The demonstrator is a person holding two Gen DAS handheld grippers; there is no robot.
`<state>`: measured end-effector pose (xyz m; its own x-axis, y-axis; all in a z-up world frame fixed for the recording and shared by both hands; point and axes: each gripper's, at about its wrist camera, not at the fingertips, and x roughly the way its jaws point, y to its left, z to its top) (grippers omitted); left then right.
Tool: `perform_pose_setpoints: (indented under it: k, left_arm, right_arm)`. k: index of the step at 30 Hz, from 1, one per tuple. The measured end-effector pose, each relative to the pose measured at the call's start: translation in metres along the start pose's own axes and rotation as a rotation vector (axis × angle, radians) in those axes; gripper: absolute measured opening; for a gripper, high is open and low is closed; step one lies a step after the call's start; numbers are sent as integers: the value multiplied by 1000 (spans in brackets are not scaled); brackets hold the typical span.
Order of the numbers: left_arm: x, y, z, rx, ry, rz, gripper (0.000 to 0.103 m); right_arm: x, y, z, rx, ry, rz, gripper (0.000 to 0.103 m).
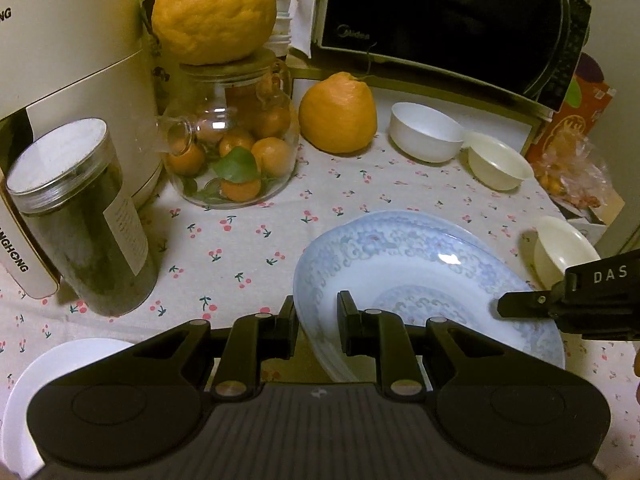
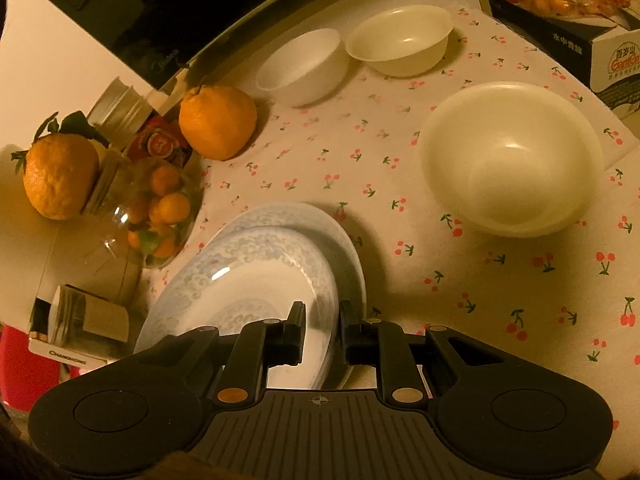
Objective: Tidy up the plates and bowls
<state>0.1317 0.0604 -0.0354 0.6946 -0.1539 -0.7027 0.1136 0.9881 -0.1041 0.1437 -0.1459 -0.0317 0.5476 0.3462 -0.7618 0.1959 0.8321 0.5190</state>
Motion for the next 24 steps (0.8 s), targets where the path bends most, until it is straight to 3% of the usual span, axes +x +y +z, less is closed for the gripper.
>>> perform_pose_setpoints:
  k: [11,16,24]
  left_arm:
    - [5,-6,-4,26,-10,30,19]
    - [8,-15,-8,102,-15,51,19]
    - [12,-18,-11,125,-20,72,19]
  right_arm:
    - [1,-2,0,-4,-29,-6,15]
    - [0,-7,2,-5,-54,-9,15]
    - [-2,-4,3,-43,-81,-11,14]
